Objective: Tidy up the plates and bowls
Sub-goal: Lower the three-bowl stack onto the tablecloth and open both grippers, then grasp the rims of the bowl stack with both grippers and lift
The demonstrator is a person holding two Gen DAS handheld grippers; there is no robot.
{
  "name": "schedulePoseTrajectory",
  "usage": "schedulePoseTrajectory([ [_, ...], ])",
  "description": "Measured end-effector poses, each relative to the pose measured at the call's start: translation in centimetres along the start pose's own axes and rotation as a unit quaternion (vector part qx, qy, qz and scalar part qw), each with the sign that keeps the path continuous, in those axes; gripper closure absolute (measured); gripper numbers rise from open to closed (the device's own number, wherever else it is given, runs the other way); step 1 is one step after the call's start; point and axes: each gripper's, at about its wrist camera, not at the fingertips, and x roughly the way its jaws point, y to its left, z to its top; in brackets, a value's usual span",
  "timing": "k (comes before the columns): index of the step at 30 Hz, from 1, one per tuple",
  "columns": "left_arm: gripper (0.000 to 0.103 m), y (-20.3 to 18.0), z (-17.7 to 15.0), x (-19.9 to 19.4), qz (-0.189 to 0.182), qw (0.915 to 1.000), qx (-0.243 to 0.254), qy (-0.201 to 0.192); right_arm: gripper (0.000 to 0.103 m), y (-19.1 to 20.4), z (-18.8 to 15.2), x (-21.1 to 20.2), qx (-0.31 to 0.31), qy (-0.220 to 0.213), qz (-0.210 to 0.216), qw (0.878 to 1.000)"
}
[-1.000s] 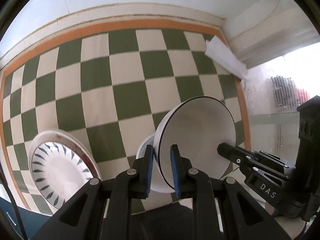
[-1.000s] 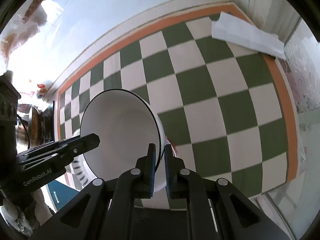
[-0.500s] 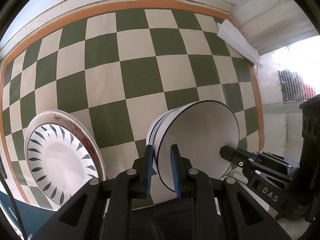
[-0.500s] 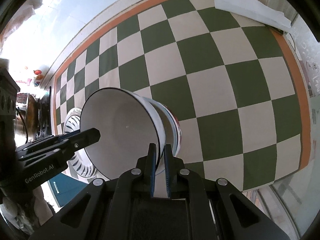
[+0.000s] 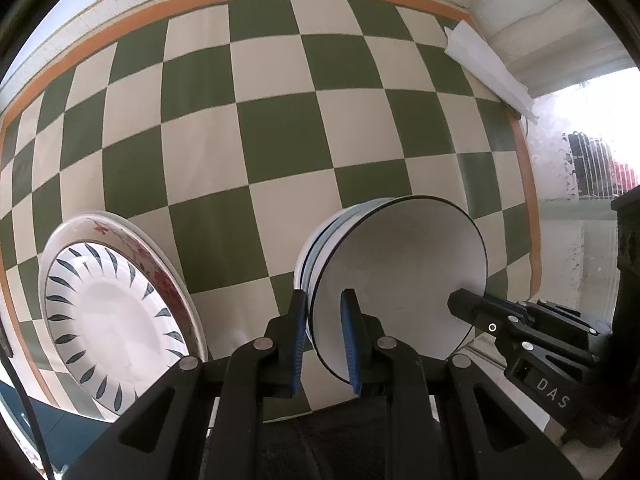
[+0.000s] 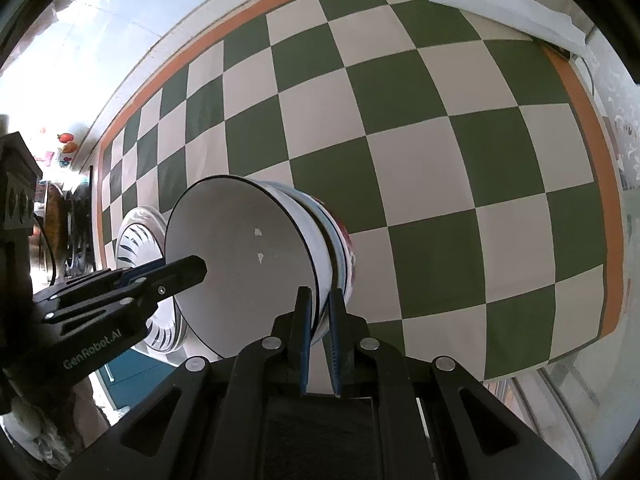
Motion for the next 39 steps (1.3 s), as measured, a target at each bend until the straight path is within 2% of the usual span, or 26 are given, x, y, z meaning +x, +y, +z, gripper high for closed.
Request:
schedulePoseTrajectory([
  [17, 0.087, 0.0, 0.1, -0.6, 0.0, 0.9999, -0.002, 0.016, 0.086, -0.1, 0.5, 0.4, 0.029, 0.017, 0.006, 0.999],
  [19, 0.087, -0.1, -0.2, -1.4, 0.002, 1.0, 0.001, 0.008, 0.085, 0.3, 0.3, -0.3, 0.024, 0.011, 0.003, 1.0],
  [21, 0.086, -0.3, -0.4, -2.4, 0.006, 0.9999, 0.01, -0.007, 0.078, 0.7, 0.0, -1.2, 0.014, 0.0, -0.003, 1.0],
  [26, 0.08, -0.7, -1.6, -5.8, 0.016, 0.9981, 0.029, -0.051, 0.071, 1.9, -1.2, -4.0, -0.009, -0.032, -0.022, 0.999],
  [29, 0.07, -1.0, -2.6, -7.8, 0.016, 0.9965, 0.042, -0.07, 0.065, 2.7, -2.3, -5.9, -0.019, -0.044, -0.019, 0.999],
  [32, 0.055, -1.3, -3.4, -9.6, 0.016, 0.9948, 0.049, -0.088, 0.059, 3.5, -3.6, -7.9, -0.03, -0.061, -0.018, 0.998],
  [34, 0.034, -1.6, -4.0, -10.8, 0.014, 0.9936, 0.054, -0.098, 0.052, 4.2, -4.5, -9.3, -0.039, -0.076, -0.022, 0.996],
  [36, 0.022, -1.7, -4.5, -12.0, 0.018, 0.9918, 0.056, -0.113, 0.046, 4.7, -5.3, -10.7, -0.047, -0.087, -0.023, 0.995],
  [39, 0.015, -1.7, -5.3, -13.6, 0.02, 0.9895, 0.056, -0.132, 0.028, 5.1, -6.3, -12.4, -0.049, -0.102, -0.018, 0.993],
])
